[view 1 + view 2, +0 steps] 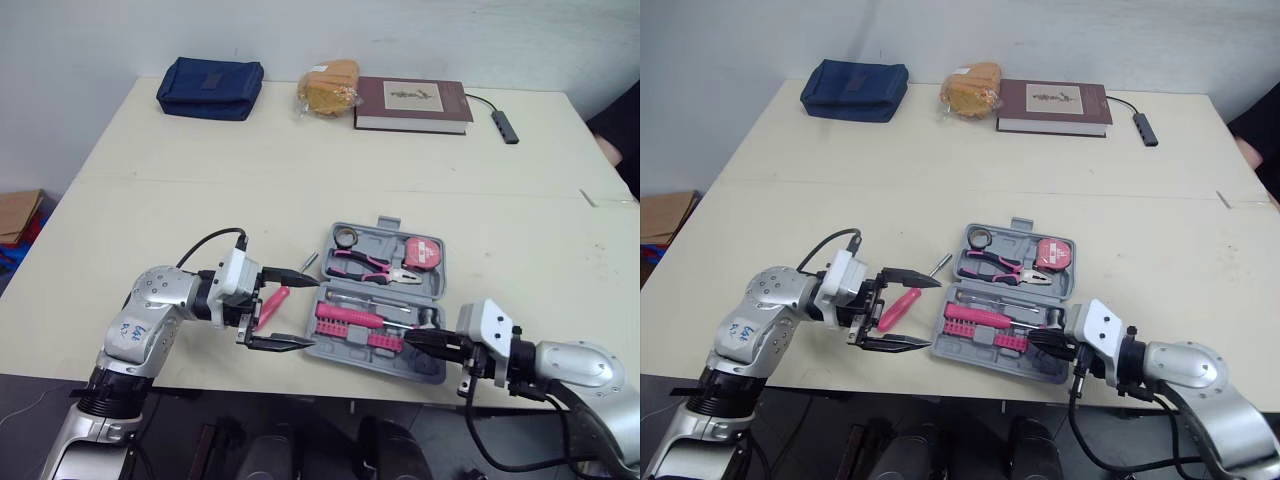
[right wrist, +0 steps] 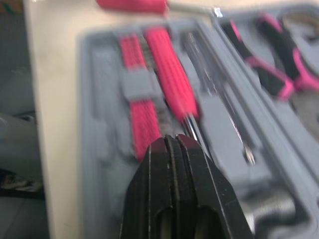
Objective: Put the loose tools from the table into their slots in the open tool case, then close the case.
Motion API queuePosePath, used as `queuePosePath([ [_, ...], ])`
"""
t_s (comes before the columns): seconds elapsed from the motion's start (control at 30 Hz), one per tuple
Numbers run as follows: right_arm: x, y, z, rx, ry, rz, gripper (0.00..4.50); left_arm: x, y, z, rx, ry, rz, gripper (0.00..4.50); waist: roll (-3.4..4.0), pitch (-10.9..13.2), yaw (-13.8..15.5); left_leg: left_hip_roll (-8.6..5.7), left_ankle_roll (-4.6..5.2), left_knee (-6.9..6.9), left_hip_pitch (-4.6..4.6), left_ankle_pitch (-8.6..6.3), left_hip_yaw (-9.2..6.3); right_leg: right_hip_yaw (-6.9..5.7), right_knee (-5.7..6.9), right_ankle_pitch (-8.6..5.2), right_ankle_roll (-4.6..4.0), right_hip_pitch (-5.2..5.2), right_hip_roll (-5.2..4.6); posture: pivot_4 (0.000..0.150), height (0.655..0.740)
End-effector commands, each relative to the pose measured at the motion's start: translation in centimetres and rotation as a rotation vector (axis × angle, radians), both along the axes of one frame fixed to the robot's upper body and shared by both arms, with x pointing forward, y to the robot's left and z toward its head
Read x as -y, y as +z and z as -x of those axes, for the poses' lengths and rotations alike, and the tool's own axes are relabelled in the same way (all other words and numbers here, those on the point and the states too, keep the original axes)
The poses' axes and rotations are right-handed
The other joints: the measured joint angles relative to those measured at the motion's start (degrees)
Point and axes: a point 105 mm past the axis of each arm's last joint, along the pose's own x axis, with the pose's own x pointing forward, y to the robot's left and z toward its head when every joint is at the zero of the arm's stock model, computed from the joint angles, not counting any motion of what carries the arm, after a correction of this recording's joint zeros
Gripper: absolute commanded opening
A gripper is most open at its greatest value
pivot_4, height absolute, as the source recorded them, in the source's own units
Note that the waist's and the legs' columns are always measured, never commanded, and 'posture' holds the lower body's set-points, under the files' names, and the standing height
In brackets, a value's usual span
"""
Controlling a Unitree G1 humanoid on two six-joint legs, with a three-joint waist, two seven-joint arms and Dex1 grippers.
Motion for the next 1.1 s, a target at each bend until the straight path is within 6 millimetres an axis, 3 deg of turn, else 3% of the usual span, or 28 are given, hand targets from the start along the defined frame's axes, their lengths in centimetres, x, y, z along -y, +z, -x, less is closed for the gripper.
queuePosePath([
  [0.03,-0.5,-1.2,0.0,0.003,0.021,0.051,0.04,-0.5,0.7,0.1,0.022,0.014,0.016,4.5,-0.01,0.0,-0.1,0.02,0.0,0.0,0.03,0.0,0.0,0.01,0.0,0.0,0.0,0.01,0.01,0.15,0.74],
  [0.13,-0.8,-2.2,0.4,-0.006,0.048,0.097,0.04,-1.0,0.9,-0.3,0.021,0.055,0.024,4.5,-0.07,0.0,-0.1,0.03,-0.01,0.0,0.05,0.0,0.01,0.04,0.01,0.0,0.0,0.02,0.01,0.15,0.74],
  [0.23,-1.1,-1.9,0.0,0.022,0.028,0.082,0.04,-1.4,1.0,-0.6,0.022,0.08,0.02,4.5,-0.18,-0.1,-0.2,0.1,-0.06,0.0,0.11,-0.03,0.03,0.06,0.02,-0.01,-0.02,0.05,0.06,0.15,0.74],
  [0.5,0.0,1.4,-0.7,0.148,0.016,0.081,0.04,-1.5,0.7,-0.5,0.017,0.092,0.02,4.5,-0.19,-0.1,0.0,0.19,-0.12,0.0,0.13,-0.03,0.08,0.11,0.05,-0.03,-0.06,0.04,0.1,0.15,0.74],
  [0.73,-1.3,4.0,-0.2,0.191,0.065,-0.041,0.04,-1.2,0.6,-0.3,0.007,0.079,0.025,4.5,-0.18,-0.1,0.1,0.18,-0.11,0.0,0.08,-0.03,0.04,0.07,0.02,-0.03,-0.07,0.02,0.09,0.15,0.74],
  [0.97,-1.9,0.9,-0.3,0.1,0.067,-0.008,0.04,-1.0,0.6,-0.3,0.007,0.067,0.02,4.5,-0.17,-0.1,0.0,0.18,-0.11,0.0,0.09,-0.04,0.05,0.07,0.03,-0.03,-0.08,0.02,0.09,0.15,0.74],
  [1.1,-0.8,-3.1,-0.1,0.013,0.035,0.099,0.04,-1.4,0.7,-0.4,0.013,0.079,0.009,4.5,-0.17,-0.1,0.1,0.17,-0.11,0.0,0.09,-0.03,0.07,0.07,0.03,-0.03,-0.07,0.02,0.08,0.15,0.74],
])
